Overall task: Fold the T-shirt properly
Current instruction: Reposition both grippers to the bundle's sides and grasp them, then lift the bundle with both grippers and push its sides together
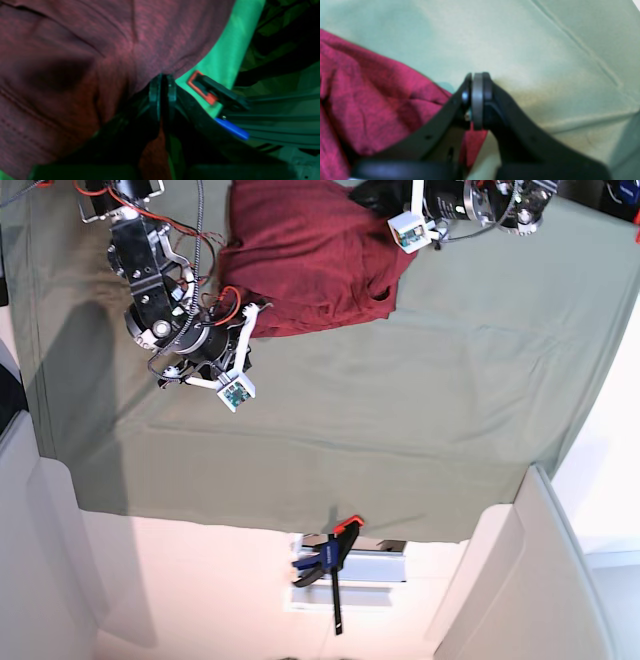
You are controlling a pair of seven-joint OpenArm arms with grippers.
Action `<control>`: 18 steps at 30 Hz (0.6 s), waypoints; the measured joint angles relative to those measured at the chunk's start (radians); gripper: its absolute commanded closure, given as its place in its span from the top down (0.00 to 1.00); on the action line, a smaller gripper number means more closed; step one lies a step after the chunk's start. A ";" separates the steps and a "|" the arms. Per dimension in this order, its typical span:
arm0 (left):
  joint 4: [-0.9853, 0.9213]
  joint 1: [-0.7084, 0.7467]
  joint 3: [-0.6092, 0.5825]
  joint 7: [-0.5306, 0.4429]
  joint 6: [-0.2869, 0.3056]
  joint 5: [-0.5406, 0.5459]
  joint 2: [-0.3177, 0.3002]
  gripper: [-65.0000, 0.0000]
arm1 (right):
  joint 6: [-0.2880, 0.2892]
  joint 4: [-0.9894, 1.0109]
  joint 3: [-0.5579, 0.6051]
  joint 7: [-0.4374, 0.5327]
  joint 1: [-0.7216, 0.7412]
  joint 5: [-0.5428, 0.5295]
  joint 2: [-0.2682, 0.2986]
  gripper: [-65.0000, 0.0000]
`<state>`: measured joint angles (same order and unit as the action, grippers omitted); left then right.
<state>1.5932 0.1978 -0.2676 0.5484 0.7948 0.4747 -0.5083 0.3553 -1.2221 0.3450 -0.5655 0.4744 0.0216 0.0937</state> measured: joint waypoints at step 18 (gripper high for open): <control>-0.346 -0.366 0.007 -0.065 -0.084 -0.093 -0.006 0.07 | 0.000 0.000 0.000 0.005 0.000 0.000 0.000 0.00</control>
<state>1.2476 -0.1680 -0.2607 0.4831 0.7113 0.3817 -0.5148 0.3553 -1.2217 0.3450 -0.5602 0.4740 0.0219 0.0937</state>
